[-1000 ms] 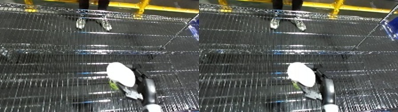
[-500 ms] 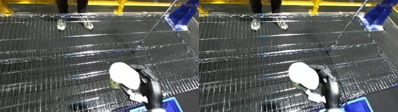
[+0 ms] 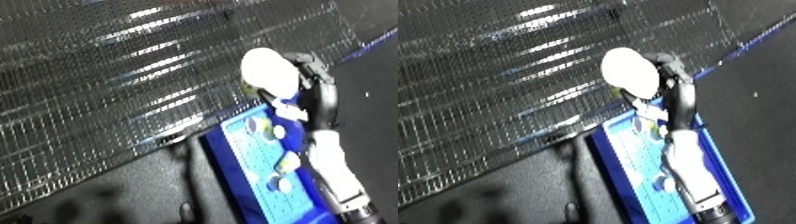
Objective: Pick up the object and place it into the box
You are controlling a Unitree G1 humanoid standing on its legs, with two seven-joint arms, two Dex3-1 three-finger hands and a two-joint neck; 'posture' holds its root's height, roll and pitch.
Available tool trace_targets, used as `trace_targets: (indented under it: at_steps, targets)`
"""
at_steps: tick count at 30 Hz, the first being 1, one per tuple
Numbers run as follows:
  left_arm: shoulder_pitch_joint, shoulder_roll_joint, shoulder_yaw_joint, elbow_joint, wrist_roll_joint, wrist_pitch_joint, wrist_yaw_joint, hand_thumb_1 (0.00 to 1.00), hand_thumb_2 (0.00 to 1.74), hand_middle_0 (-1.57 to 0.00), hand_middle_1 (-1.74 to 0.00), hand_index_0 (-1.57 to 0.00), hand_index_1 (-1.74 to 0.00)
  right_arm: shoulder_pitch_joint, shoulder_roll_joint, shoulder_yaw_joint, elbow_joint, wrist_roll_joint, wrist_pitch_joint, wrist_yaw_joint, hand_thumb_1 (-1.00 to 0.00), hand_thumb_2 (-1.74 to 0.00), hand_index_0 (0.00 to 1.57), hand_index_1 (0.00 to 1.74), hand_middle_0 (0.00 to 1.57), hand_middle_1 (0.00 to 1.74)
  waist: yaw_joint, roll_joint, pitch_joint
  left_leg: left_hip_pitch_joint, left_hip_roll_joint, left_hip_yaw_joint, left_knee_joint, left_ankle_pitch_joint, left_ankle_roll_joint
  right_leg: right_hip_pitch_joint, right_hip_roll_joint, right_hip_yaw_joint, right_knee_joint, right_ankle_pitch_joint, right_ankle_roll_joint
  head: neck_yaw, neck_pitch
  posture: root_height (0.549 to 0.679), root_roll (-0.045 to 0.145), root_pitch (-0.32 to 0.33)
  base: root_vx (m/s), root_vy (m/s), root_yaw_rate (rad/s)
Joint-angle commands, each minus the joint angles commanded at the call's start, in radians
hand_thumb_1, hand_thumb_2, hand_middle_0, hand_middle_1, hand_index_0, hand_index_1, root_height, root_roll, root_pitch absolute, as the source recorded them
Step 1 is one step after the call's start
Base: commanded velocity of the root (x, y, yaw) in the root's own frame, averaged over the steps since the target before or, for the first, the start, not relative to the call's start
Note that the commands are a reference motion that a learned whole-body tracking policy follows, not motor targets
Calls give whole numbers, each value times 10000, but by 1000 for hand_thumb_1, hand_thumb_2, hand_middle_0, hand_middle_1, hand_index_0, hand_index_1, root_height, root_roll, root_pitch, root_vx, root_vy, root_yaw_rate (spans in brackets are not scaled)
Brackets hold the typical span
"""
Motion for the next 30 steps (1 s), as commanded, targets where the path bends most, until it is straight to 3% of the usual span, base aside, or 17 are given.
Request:
trace_targets:
  at_steps: [5, 14, 26, 30]
  targets:
    - [-8, -117, 24, 154, -44, -184, -162, 1000, 1740, -1570, -1740, -1570, -1740, 601, -90, -426, 189, 264, -90, -119, -850, -1479, 1334, 1479, 1334, 1479, -239, 85, -29, 169, 42, 191, -220, 15, -20, 24, -32, 84, -228, 81, 53, 165, 287, 673, 75, 41, -62, 44, -100]
    - [232, -140, 162, 193, -57, -203, -389, 1000, 1740, -1570, -1740, -1570, -1740, 2039, 59, -1115, 803, 992, -592, -321, -850, -1479, 1334, 1479, 1334, 1479, -575, 126, -128, 538, 125, 399, -620, 15, -3, 149, -8, 243, -520, 175, 139, 790, 957, 675, 72, 46, -20, 17, -62]
    - [144, -122, 183, 501, -157, -116, -661, 1000, 1740, -1570, -1740, -1570, -1740, 2345, -45, -1777, 3166, 2211, -940, -544, -850, -1479, 1334, 1479, 1334, 1479, -744, 334, -279, 777, 131, 465, -958, 82, -52, 266, -7, 283, -632, 184, 165, 2585, 1511, 675, 68, 48, -6, 12, -5]
    - [124, -110, 119, 578, -251, -128, -676, 1000, 1740, -1570, -1740, -1570, -1740, 2267, -145, -1895, 3957, 2714, -1039, -371, -650, -1131, 1020, 1131, 1020, 1131, -760, 448, -299, 795, 122, 454, -942, 79, -91, 282, -44, 260, -592, 165, 136, 3149, 1569, 675, 69, 47, 9, 26, -10]
